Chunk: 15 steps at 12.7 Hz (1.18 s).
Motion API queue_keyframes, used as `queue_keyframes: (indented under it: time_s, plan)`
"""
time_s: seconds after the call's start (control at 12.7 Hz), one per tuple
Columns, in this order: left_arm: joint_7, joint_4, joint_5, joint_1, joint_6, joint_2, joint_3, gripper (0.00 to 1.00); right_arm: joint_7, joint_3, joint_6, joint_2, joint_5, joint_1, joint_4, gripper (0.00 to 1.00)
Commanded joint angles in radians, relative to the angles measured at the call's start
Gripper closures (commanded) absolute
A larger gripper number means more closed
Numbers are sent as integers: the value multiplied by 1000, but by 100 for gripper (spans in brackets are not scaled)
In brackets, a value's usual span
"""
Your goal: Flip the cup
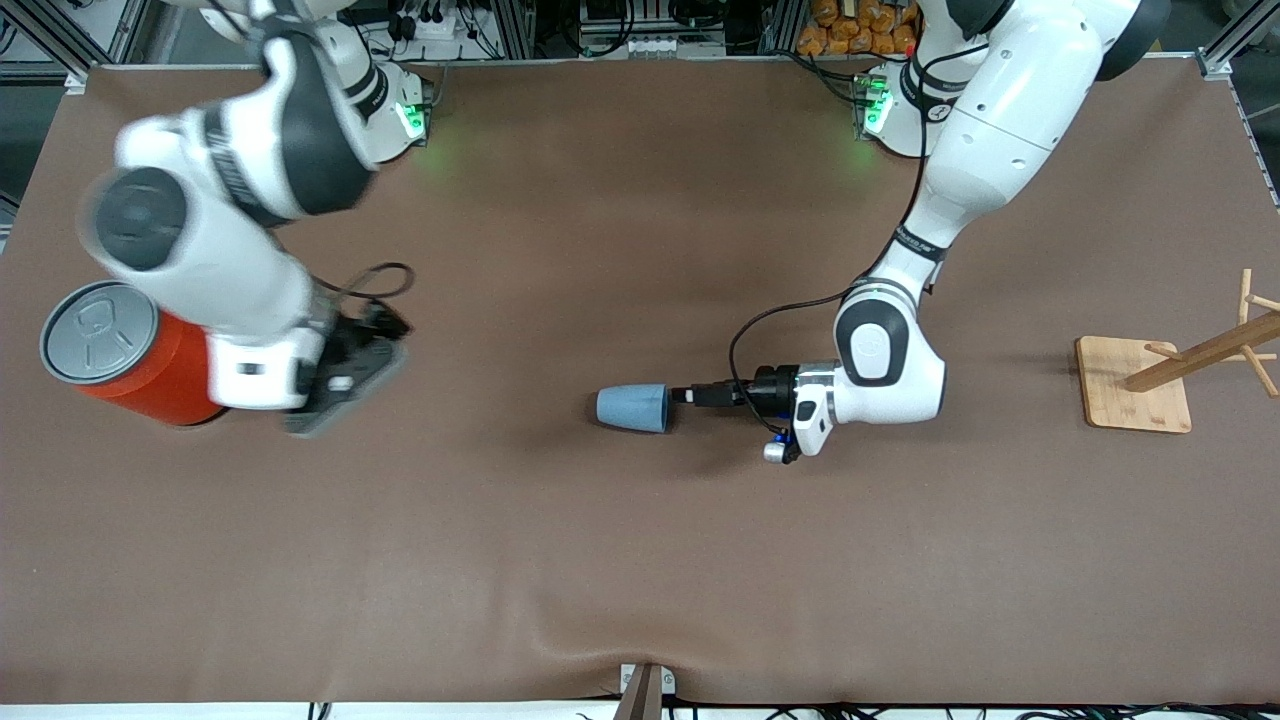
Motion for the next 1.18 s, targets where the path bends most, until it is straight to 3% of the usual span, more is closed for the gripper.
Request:
queue_keyframes:
  time_s: [0.0,0.39,0.47,0.71,0.87,0.94,1.1]
  plan:
    - [13,50,-20,-13,22,48,6,30,49,-102,-51,-93,16,-1,-33,0]
    - [13,150,-26,-39,58,129,11,40,98,-72,-215,-222,0,-241,-31,0]
    - [13,159,-28,-42,65,137,9,40,118,-27,-244,-231,0,-311,-31,0]
    - [13,178,-30,-59,83,157,11,45,277,228,-301,-268,-3,-549,-36,0]
    - [9,193,-37,-80,86,158,11,55,363,321,-306,-299,-12,-622,-74,0]
    - [9,193,-43,-85,86,158,11,63,391,329,-304,-317,-14,-627,-97,0]
    - [10,193,-66,-85,86,155,11,94,449,329,-315,-325,-15,-622,-108,0]
